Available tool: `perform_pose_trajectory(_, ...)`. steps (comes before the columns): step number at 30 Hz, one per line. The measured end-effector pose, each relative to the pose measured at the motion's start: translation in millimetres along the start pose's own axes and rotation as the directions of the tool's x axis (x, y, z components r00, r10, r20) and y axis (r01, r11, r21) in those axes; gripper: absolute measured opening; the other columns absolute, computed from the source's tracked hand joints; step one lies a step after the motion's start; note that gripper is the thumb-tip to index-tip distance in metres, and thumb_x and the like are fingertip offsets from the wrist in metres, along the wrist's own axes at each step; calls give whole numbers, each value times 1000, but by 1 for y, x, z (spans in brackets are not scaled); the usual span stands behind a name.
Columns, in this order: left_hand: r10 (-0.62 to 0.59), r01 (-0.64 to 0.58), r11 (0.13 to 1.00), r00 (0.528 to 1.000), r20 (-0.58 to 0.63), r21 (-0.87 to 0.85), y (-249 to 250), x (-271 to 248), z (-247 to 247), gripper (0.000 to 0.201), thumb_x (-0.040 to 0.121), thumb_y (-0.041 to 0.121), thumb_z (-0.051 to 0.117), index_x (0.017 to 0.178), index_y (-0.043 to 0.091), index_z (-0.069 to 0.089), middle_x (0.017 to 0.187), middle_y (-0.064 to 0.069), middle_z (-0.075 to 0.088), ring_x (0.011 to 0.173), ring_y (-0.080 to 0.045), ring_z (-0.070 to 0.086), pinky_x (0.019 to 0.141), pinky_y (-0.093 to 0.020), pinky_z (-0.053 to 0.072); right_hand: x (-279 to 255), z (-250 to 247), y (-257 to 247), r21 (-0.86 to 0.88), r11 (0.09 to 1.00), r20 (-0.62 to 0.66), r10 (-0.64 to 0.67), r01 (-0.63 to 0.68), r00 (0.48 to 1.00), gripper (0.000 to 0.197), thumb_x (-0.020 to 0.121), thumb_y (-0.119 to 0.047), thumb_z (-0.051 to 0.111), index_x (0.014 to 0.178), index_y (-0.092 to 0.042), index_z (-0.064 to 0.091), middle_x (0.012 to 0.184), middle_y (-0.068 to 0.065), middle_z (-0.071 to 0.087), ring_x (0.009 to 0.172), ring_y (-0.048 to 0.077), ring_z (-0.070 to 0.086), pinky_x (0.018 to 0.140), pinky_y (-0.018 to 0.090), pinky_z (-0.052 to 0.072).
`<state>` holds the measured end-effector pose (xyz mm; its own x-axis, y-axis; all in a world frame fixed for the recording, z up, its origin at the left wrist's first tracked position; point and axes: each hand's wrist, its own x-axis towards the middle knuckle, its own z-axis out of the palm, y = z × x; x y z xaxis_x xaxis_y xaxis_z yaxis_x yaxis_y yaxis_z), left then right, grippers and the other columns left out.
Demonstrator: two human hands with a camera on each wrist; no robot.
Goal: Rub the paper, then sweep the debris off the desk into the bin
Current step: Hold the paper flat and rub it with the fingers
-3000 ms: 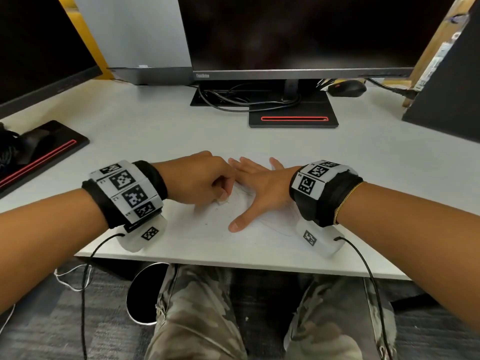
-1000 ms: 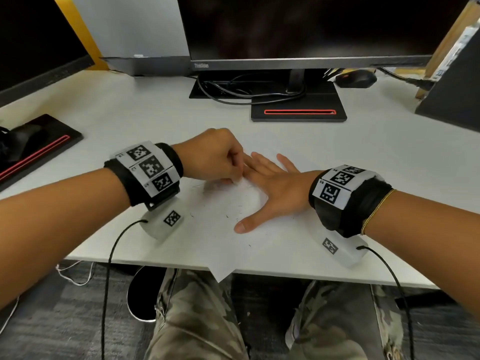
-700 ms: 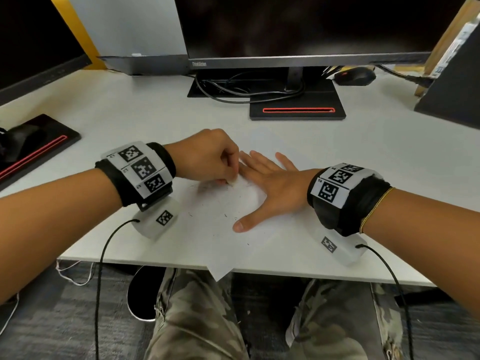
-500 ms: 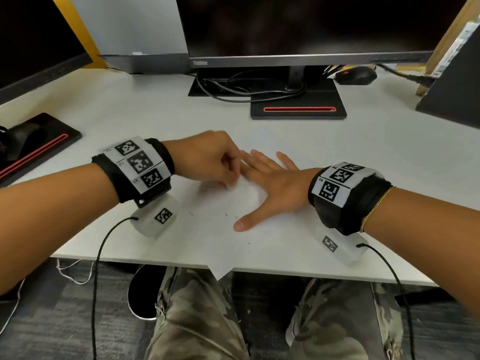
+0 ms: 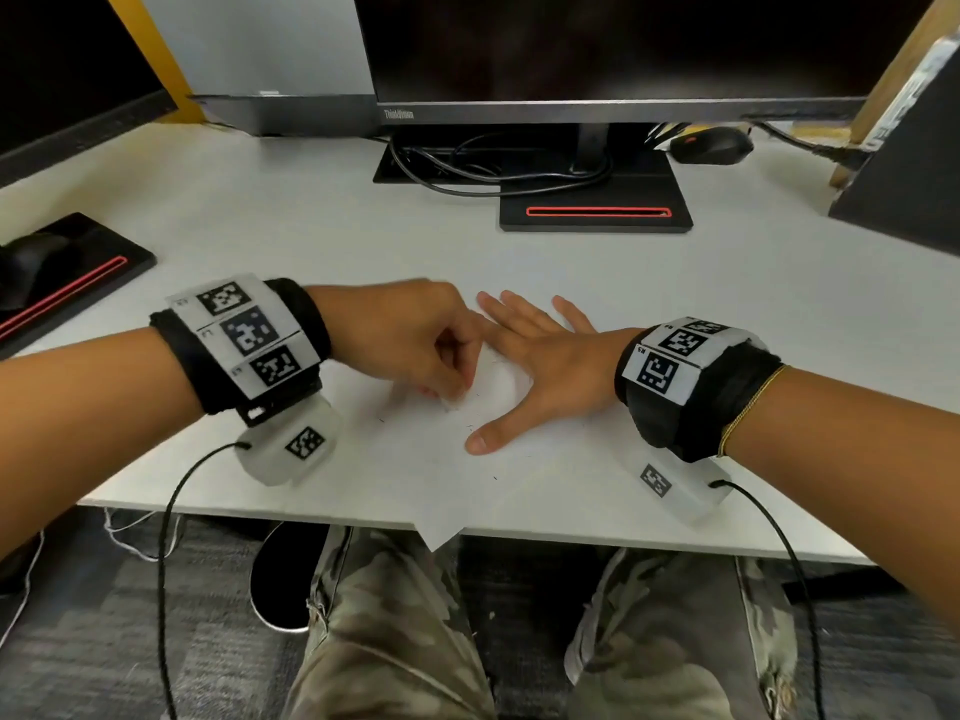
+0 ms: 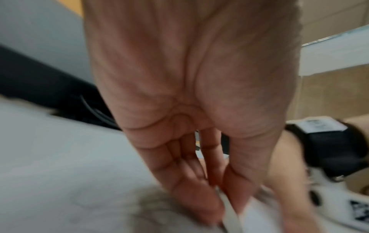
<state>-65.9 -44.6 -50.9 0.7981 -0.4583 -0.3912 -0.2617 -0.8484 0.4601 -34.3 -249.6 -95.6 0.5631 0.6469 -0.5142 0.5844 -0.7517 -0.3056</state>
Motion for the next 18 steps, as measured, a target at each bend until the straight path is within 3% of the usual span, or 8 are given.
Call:
perform_pose_trajectory(2,-26,26,1000,994,-105,-2,-5,0,-4,7,87,20,79,82,25,78,77,8,77,72,-6,70,75,-28,60,-1,-1,0,0,1000,5,0,0,1000,141,66,-100,61,162,-45,-27,164,-27,-41,146,-6,-43,125,49,-26)
perform_pose_trajectory(6,39,-36,999,996,76,-31,2,-9,8,8,89,18,78,82,23,78,76,7,76,66,-3,67,66,-20,55,-1,0,-1,-5,1000,5,8,-8,1000,141,67,-99,62,162,-44,-27,165,-25,-40,147,-4,-42,125,48,-26)
perform_pose_trajectory(10,-33,32,999,990,-137,-7,-14,-10,-2,10,88,19,79,82,27,77,76,14,77,72,-1,70,73,-24,56,-1,0,-1,-9,1000,5,-1,1,1000,141,67,-100,60,161,-45,-28,164,-27,-41,146,-5,-43,124,49,-27)
perform_pose_trajectory(14,47,-48,995,999,-12,-89,4,-18,20,8,89,17,78,83,22,78,77,8,77,71,-4,70,70,-21,57,-2,0,-1,0,1000,10,6,-6,1000,137,66,-100,61,160,-52,-25,165,-25,-40,147,-4,-43,122,51,-29)
perform_pose_trajectory(18,-110,120,992,971,-212,33,-24,-15,-7,9,84,20,80,79,26,76,74,10,75,71,-6,68,77,-36,61,-2,0,-4,12,1000,11,4,-4,1000,129,66,-99,62,158,-62,-20,165,-23,-40,147,-2,-44,121,54,-29)
